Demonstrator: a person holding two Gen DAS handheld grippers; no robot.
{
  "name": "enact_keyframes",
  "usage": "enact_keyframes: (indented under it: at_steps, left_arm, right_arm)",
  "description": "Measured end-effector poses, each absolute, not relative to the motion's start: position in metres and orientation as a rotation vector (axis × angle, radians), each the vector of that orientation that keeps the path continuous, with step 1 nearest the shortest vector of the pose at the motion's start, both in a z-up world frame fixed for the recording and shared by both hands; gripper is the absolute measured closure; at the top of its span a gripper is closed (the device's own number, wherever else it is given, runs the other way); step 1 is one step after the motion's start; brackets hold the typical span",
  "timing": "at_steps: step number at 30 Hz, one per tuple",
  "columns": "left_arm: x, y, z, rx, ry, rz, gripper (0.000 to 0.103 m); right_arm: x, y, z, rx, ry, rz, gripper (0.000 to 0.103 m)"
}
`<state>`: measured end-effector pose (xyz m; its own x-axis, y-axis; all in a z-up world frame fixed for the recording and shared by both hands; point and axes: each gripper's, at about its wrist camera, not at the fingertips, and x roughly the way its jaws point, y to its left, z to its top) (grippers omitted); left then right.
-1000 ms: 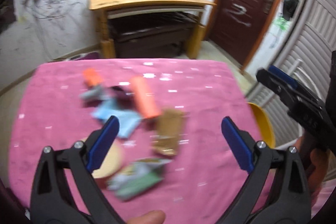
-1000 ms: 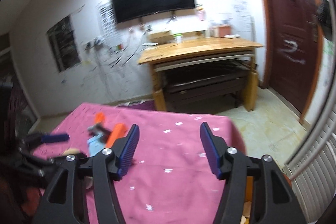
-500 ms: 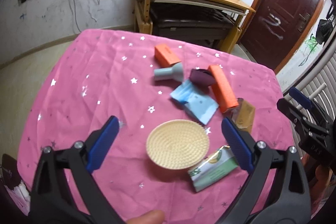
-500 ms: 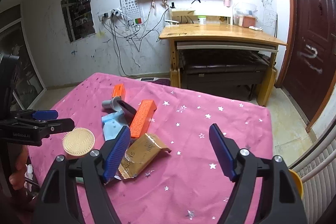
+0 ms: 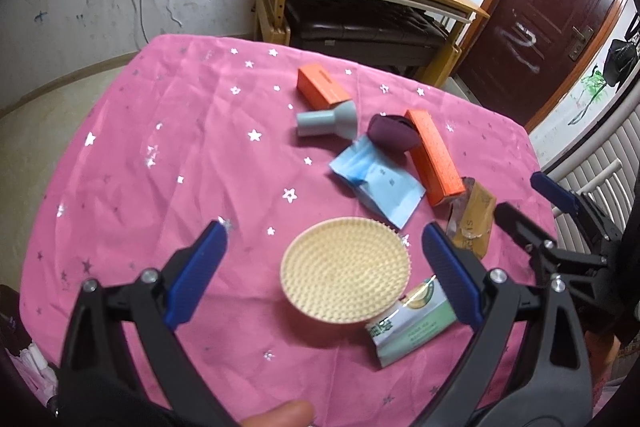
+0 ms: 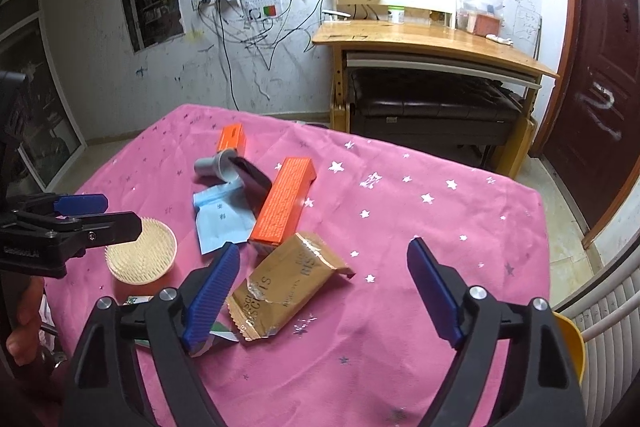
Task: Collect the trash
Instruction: 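Move both grippers back over the remaining trash on the table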
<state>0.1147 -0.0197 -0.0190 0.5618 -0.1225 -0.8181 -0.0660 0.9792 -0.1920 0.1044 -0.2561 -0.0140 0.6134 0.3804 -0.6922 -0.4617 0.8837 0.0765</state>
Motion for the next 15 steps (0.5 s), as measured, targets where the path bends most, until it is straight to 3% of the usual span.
enact_keyframes:
  at_steps: [15]
  left_arm:
    - [0.125, -0.025, -0.044, -0.211, 1.064, -0.068, 0.009]
  right_arm:
    - [0.110, -0.228, -0.046, -0.229, 0.830, 0.446, 0.021]
